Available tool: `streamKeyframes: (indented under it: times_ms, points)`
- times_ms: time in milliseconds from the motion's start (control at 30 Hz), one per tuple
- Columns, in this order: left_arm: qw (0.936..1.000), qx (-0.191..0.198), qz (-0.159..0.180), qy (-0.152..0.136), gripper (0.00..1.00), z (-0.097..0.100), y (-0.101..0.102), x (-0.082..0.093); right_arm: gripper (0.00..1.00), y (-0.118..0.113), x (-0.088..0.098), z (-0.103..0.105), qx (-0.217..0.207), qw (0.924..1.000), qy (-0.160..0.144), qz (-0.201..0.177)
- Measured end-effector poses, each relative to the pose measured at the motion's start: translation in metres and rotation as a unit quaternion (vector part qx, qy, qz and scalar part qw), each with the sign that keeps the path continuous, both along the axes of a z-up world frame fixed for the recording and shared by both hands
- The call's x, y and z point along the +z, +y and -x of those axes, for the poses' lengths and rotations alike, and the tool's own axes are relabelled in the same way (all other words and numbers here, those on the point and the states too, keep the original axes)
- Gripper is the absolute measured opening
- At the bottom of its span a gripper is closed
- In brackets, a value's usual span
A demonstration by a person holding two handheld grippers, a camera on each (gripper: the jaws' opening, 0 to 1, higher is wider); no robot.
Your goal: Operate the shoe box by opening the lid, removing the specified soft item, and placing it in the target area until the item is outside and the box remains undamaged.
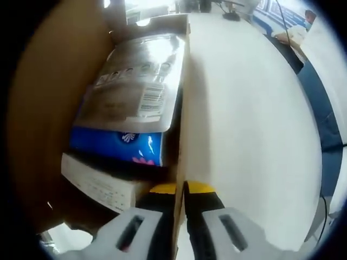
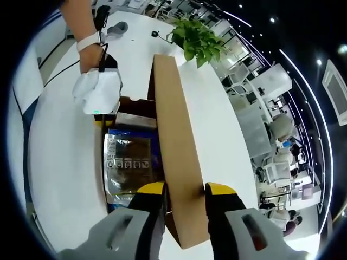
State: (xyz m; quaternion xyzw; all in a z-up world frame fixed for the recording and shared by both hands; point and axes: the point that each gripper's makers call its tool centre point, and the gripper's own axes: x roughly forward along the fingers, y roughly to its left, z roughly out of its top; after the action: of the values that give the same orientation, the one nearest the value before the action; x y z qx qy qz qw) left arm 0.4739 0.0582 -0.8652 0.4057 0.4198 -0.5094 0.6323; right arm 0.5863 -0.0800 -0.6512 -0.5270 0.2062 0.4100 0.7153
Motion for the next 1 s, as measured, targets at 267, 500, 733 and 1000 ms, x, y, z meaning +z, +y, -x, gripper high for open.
streamKeyframes:
  times_ms: [267,500,733,1000]
  points:
    - [1.0000,-0.006,0.000,-0.003,0.03,-0.001,0.000,-0.002,0.26,-0.001,0.000,-0.007,-0.003,1.0000,-0.002,0.003]
    - [1.0000,-0.002,0.004,0.002,0.03,0.000,-0.001,-0.004,0.26,-0.001,-0.001,-0.008,-0.007,0.9999,-0.003,0.006]
    - [1.0000,0.009,0.000,0.000,0.03,-0.002,0.001,-0.008,0.25,-0.001,0.000,-0.013,-0.013,0.9999,-0.004,0.005]
    - [0.9999,0.012,0.000,0.006,0.03,-0.002,0.000,-0.006,0.25,-0.001,0.004,-0.013,-0.015,0.9999,-0.005,-0.003]
